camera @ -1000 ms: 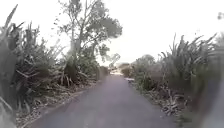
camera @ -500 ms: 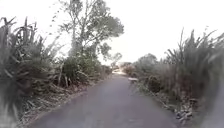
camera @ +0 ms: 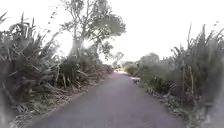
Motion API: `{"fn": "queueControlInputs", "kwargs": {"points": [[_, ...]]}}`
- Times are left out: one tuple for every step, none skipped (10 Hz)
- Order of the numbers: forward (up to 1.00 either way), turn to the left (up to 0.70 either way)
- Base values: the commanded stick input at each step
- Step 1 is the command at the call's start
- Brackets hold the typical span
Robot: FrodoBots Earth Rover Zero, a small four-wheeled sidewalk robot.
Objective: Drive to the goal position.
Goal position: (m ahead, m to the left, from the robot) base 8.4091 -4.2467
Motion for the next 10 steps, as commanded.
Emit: {"fn": "queueControlInputs", "kwargs": {"points": [[0.5,0.01],[0.5,0.01],[0.5,0.01],[0.5,0.01],[0.5,0.01],[0.5,0.01],[0.5,0.01],[0.5,0.01],[0.5,0.01],[0.5,-0.05]]}}
